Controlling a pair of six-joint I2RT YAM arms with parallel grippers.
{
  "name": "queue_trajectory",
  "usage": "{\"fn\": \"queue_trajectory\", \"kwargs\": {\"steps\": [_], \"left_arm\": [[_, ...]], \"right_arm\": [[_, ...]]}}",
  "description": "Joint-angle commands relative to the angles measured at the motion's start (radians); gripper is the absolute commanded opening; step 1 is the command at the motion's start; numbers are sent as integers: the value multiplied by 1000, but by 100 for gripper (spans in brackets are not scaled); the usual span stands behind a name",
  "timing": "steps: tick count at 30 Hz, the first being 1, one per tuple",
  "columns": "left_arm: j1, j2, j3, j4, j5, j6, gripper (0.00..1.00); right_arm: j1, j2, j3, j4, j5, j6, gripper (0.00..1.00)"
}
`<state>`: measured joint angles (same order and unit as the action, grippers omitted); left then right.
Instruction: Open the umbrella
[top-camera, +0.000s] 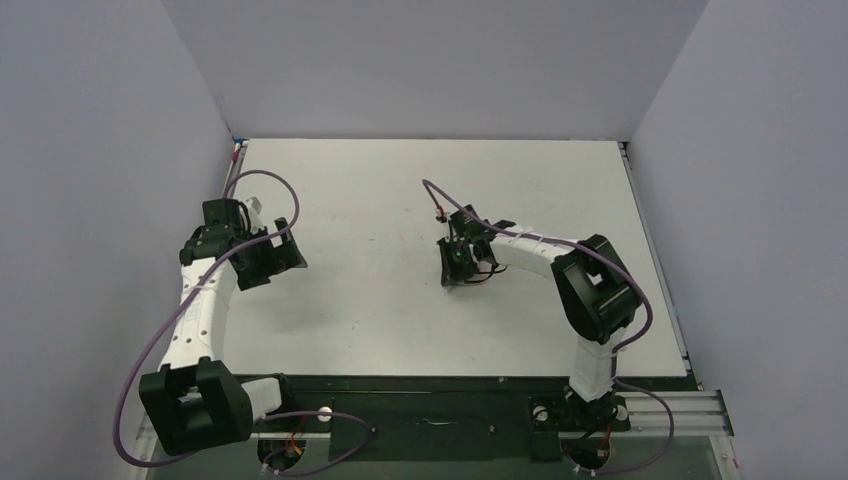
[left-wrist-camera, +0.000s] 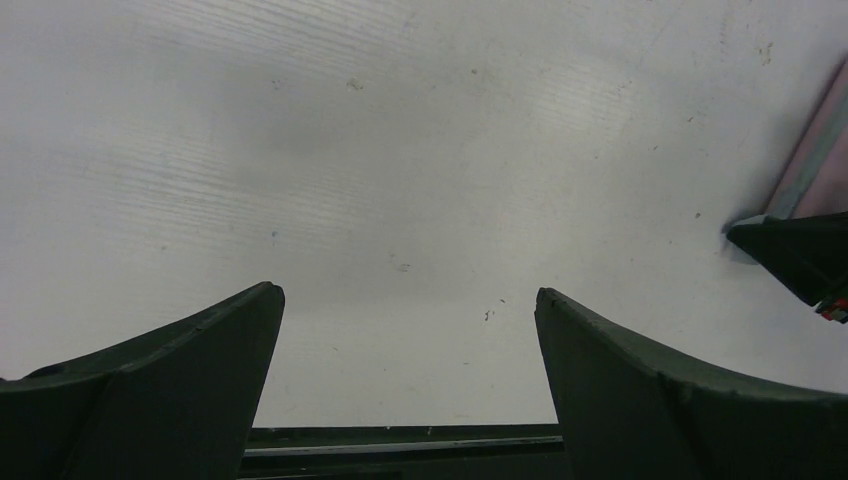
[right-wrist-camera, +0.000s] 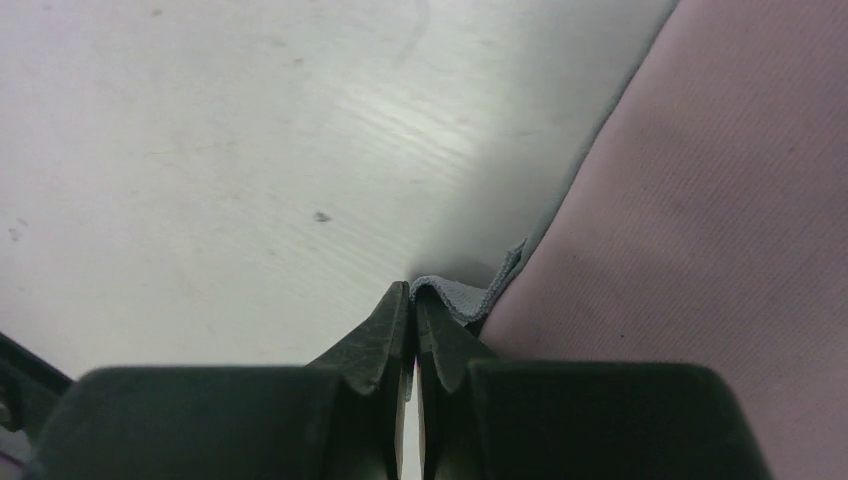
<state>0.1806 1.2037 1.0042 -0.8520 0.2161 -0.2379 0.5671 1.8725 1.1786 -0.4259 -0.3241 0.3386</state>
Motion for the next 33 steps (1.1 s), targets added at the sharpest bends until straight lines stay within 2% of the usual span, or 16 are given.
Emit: {"fn": "queue_trajectory", "kwargs": {"steps": [1, 3, 5, 6, 8, 9, 12, 14, 18, 20, 21, 25, 26, 29, 33], "left_arm": [[22, -32, -11, 30, 72, -61, 97], [24, -33, -18, 37, 79, -70, 97], [24, -34, -24, 46, 91, -74, 97], [23, -36, -31, 54, 103, -75, 97], [25, -45, -39, 76, 120, -74, 97], [25, -49, -48, 100, 124, -72, 97], [23, -59, -52, 139, 145, -75, 97], [24, -52, -48, 167, 184, -83, 97], [-1, -50, -84, 279, 312, -66, 97], [-60, -65, -112, 344, 321, -37, 97], [-129, -84, -118, 388, 285, -5, 97], [-377, -170, -225, 592, 209, 109, 97], [-410, -177, -264, 664, 215, 129, 97], [-520, -129, -284, 727, 293, 163, 98], [-632, -98, -346, 873, 294, 275, 98]], "right_arm": [[105, -52, -29, 234, 7, 224, 0], [143, -42, -24, 272, 12, 266, 0], [165, -30, 3, 279, 8, 274, 11], [168, -28, 26, 278, 0, 273, 26], [163, -31, 68, 243, -17, 245, 44], [159, -41, 101, 219, -26, 225, 49], [124, -72, 167, 89, -82, 101, 73], [77, -99, 223, 6, -146, 20, 79], [-81, -70, 375, -156, -320, -82, 80], [-170, -18, 486, -271, -383, -153, 80], [-224, 3, 563, -308, -387, -204, 81], [-313, 143, 795, -566, -278, -430, 81], [-316, 184, 852, -589, -254, -466, 81], [-317, 259, 934, -659, -171, -617, 81], [-293, 347, 1017, -699, -96, -749, 82]]}}
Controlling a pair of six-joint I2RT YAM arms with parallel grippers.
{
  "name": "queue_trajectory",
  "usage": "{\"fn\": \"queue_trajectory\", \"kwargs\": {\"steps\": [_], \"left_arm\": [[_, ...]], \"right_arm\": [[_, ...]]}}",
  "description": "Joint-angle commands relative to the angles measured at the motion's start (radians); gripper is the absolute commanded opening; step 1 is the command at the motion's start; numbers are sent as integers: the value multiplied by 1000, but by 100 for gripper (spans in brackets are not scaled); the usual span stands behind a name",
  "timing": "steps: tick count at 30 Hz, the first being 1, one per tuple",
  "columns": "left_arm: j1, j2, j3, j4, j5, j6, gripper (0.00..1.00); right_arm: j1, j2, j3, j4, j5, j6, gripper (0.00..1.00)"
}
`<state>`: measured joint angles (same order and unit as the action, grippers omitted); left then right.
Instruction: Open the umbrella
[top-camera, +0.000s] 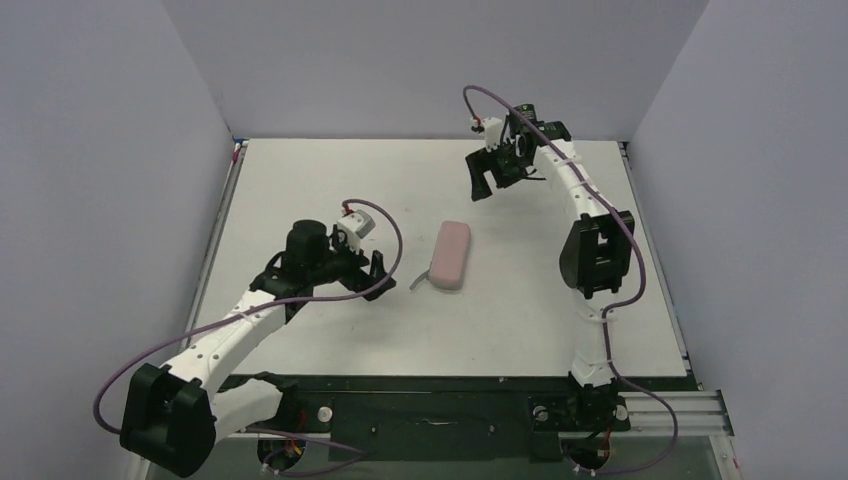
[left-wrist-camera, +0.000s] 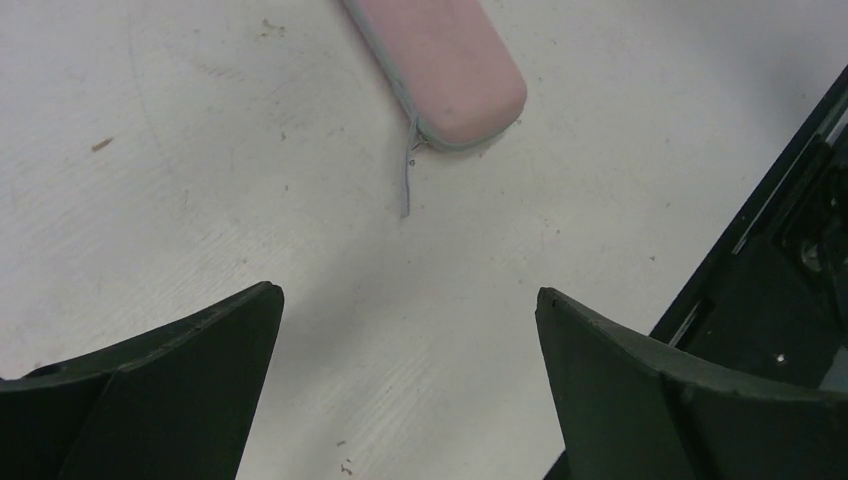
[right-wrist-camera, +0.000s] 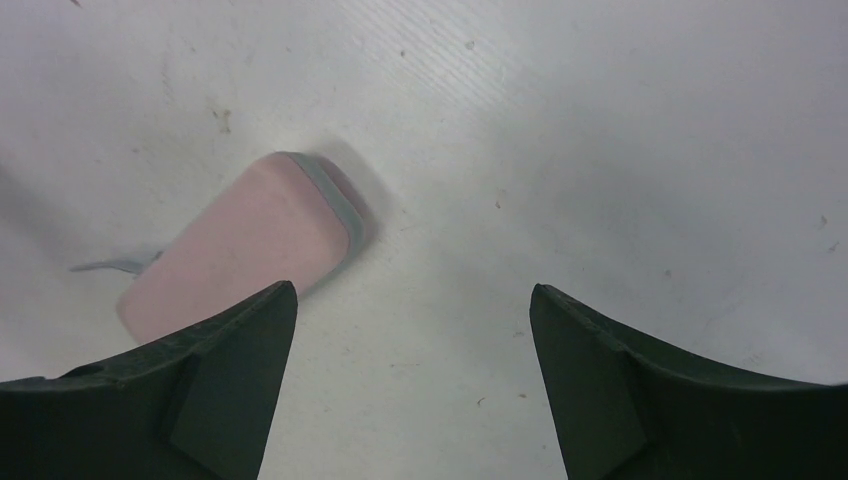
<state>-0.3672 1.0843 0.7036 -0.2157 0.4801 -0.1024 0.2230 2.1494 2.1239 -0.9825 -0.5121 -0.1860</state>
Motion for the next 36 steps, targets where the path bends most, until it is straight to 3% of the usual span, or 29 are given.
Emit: {"fn": "queue_trajectory", "kwargs": {"steps": [1, 7, 12, 20, 26, 29, 36], "left_arm": [[-105, 24, -70, 280, 24, 198, 98], [-250, 120, -142, 429, -50, 294, 100], [-296, 229, -160, 539, -100, 289, 81], [-301, 323, -194, 671, -141, 247, 66], [-344, 334, -247, 730, -164, 260, 55], [-356, 316, -267, 744, -165, 259, 43], [-410, 322, -292, 774, -183, 224, 38]], "right_arm": [[61, 91, 80, -145, 104, -263, 83], [98, 158, 123, -113, 31, -257, 83], [130, 158, 87, -96, -30, -245, 83], [167, 163, -24, -101, -69, -306, 78], [170, 171, -63, -147, -129, -337, 61], [171, 140, -118, -143, -134, -342, 51], [172, 104, -228, -110, -162, -359, 40]]}}
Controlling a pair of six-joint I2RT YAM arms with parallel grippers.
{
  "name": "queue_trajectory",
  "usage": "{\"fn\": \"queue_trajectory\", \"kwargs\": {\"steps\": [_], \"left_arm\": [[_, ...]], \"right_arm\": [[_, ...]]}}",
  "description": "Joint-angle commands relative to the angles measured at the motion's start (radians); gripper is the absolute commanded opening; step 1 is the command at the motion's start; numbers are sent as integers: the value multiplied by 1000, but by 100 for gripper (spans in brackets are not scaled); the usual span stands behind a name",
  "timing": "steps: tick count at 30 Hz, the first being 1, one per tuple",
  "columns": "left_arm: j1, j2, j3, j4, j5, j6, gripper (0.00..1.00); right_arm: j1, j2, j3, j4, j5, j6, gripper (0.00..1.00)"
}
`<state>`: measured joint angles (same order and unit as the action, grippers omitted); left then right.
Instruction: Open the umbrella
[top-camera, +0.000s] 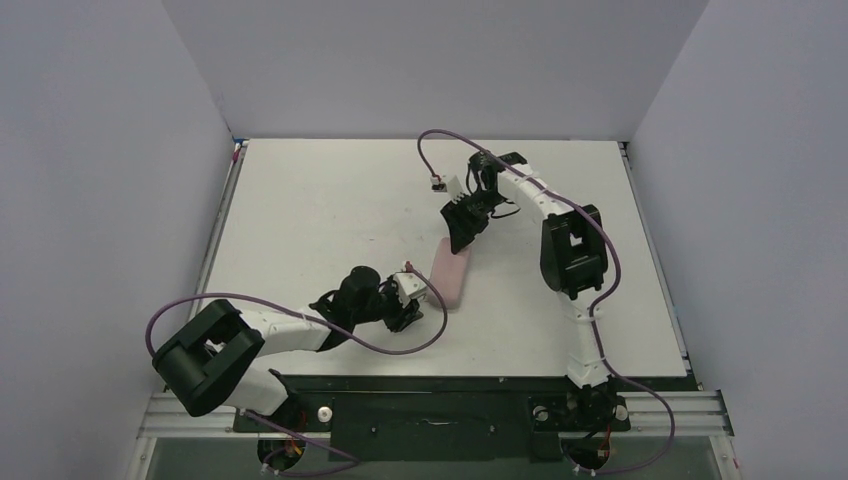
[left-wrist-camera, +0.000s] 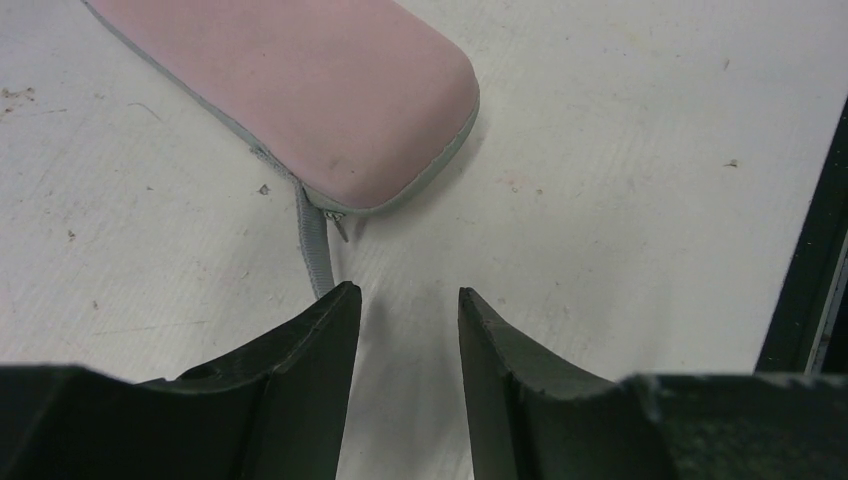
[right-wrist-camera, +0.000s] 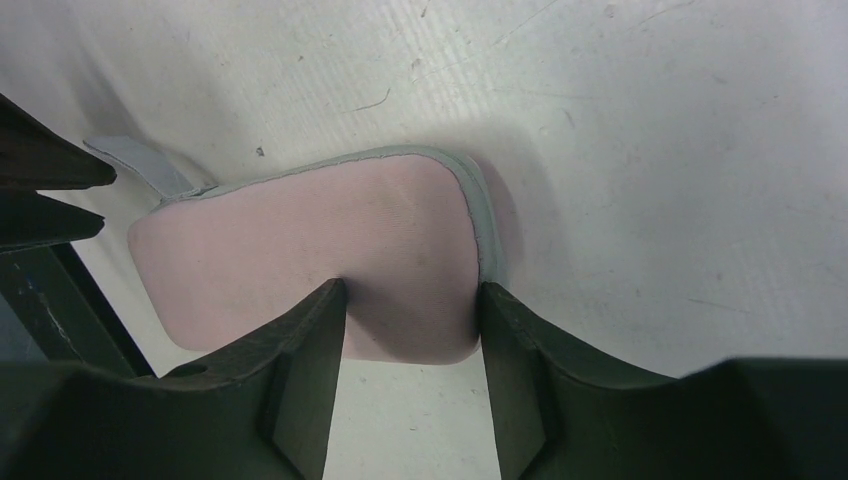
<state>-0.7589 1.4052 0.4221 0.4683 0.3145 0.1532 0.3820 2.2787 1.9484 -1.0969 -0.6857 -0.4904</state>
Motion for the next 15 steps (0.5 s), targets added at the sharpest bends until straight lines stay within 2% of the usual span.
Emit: {"fn": "queue_trajectory", "kwargs": {"steps": [1, 6, 15], "left_arm": [[-19, 8, -14, 97, -24, -32, 37], [-26, 58, -19, 145, -52, -29, 36], [-26, 113, -28, 214, -72, -1, 37]], "right_arm": [[13, -31, -66, 7, 10, -58, 39], [20, -50, -116, 18, -6, -73, 34], [43, -88, -203, 43, -7, -99, 33]]}}
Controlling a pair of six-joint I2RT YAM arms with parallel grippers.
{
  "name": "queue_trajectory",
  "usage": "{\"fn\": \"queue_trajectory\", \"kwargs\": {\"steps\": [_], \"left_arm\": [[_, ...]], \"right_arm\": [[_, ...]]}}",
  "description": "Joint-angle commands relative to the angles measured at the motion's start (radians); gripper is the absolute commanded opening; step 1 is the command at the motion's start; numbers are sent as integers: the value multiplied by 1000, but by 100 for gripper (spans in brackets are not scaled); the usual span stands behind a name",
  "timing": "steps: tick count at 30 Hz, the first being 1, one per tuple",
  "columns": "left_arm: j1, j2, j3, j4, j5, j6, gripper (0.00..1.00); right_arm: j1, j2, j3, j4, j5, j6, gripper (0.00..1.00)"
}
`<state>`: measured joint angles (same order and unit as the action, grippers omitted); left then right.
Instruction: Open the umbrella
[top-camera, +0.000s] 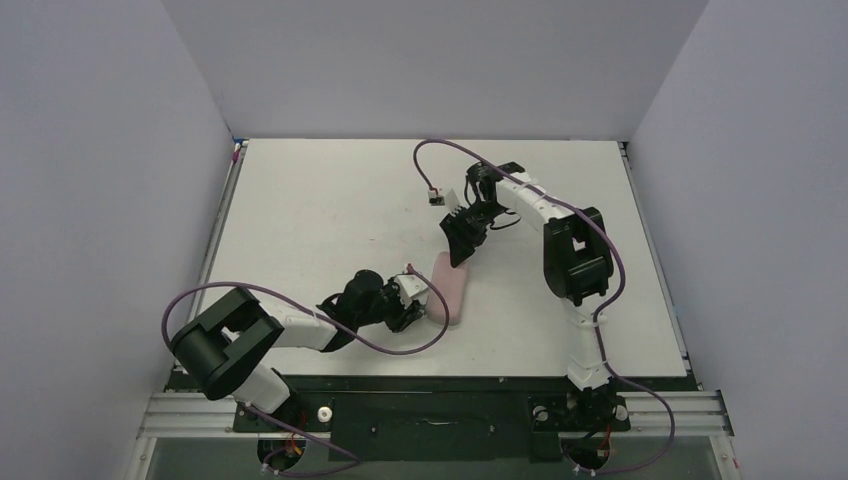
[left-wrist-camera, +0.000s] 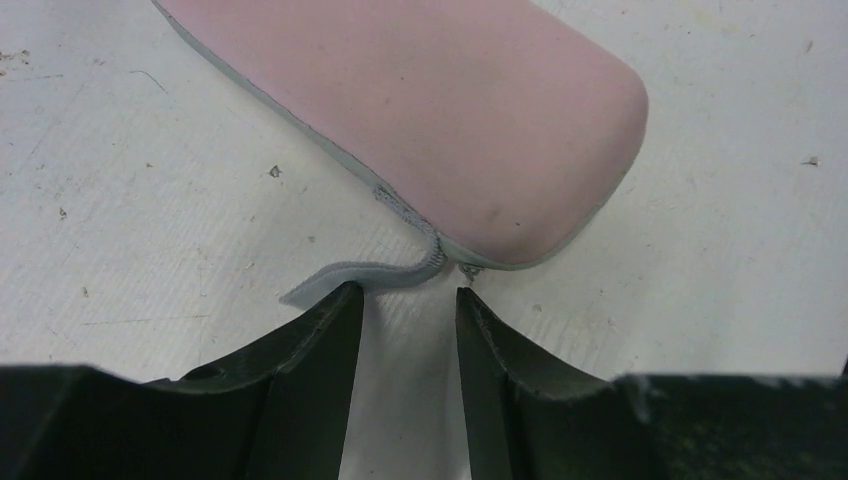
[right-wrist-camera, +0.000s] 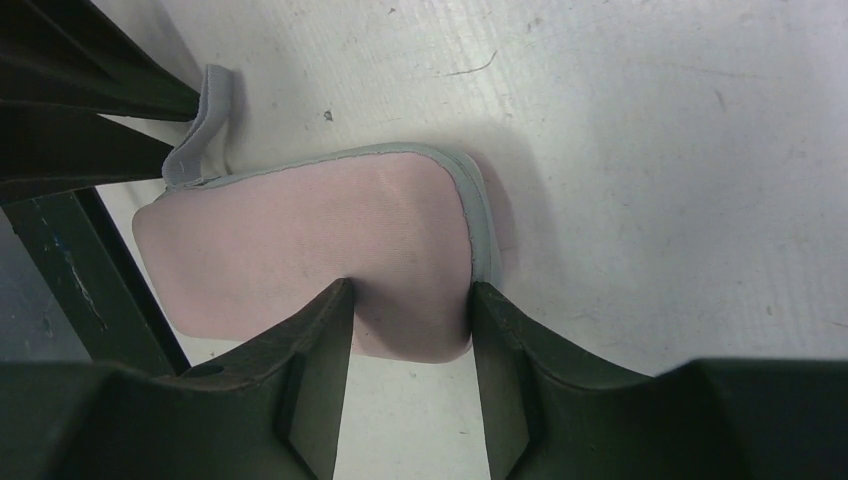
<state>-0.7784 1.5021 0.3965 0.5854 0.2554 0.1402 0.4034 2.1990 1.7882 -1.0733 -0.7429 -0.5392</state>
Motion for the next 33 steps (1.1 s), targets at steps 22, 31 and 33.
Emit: {"fn": "queue_trajectory", "kwargs": {"steps": [22, 31, 33], "left_arm": [[-48, -49, -18, 2, 9, -15, 35], [-52, -147, -43, -107, 64, 0, 32], [-51, -145, -43, -107, 77, 3, 31]], "right_arm": [[-1, -27, -91, 101, 76, 50, 22], [-6, -46, -114, 102, 76, 35, 21], [-6, -47, -118, 102, 75, 35, 20]]}}
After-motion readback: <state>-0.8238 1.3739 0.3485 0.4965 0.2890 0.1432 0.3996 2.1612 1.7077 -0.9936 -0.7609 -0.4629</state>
